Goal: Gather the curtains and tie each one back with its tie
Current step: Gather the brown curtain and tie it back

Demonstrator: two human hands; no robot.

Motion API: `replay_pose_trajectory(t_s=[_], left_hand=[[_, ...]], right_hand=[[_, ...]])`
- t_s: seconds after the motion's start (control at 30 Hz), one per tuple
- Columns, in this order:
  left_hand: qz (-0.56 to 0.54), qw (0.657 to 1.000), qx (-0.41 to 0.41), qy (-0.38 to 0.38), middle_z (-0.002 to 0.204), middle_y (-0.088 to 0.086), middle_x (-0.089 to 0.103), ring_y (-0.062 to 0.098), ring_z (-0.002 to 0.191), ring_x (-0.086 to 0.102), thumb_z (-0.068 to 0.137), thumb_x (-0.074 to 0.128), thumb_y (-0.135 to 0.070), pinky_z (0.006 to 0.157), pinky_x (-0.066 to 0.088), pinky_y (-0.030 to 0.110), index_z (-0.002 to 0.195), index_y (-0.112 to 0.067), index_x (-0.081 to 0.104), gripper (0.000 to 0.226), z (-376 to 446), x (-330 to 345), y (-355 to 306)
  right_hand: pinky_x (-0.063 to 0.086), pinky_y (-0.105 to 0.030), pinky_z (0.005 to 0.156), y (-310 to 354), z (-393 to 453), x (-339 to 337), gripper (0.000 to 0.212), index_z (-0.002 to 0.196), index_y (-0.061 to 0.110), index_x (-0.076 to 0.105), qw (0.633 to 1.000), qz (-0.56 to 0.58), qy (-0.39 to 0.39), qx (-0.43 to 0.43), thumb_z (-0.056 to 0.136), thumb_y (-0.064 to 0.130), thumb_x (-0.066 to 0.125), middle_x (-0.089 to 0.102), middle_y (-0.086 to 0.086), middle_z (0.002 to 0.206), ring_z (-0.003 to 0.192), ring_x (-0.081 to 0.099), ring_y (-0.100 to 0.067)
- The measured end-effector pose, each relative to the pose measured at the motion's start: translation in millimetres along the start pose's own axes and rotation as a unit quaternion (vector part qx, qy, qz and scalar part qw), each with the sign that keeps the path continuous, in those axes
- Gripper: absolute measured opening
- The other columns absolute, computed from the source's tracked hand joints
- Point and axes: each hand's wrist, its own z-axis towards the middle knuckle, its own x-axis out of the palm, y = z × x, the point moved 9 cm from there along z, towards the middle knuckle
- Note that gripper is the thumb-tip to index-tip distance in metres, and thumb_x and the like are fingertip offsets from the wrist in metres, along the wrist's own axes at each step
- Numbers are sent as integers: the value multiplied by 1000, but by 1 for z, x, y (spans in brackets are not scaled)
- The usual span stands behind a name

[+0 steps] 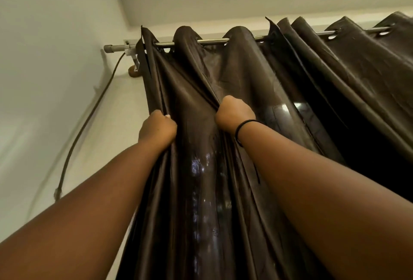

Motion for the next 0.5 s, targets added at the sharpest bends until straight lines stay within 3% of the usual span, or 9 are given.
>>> replay_pose_trajectory(t_s=[0.17,0.27,0.37,0.5], left_hand=[[37,998,41,42,128,21,51,38,114,49,96,40,-21,81,35,35,123,-2,46,34,-9,30,-51],[33,994,77,76,115,16,54,31,94,51,96,40,-22,75,37,35,120,-5,47,30,-22,51,-73],[49,992,81,88,100,11,51,26,83,48,93,44,-21,70,38,35,117,-6,45,28,-27,52,-63],[75,992,53,84,99,8,50,24,83,48,87,54,-24,69,38,34,120,-8,44,38,-21,31,-20]], right_hand=[[48,-40,77,-34,9,-9,19,106,8,56,1000,-25,-8,14,92,13,44,61,-14,109,95,59,-33],[48,-39,75,-51,10,-10,13,100,9,56,999,-39,-12,22,91,12,46,61,-13,101,87,58,-32],[45,-36,68,-51,7,-4,4,90,12,50,999,-22,2,30,89,16,49,56,-6,83,75,53,-27],[44,-32,64,-19,1,22,16,90,13,50,999,16,26,25,85,28,55,54,-4,79,77,56,-26]])
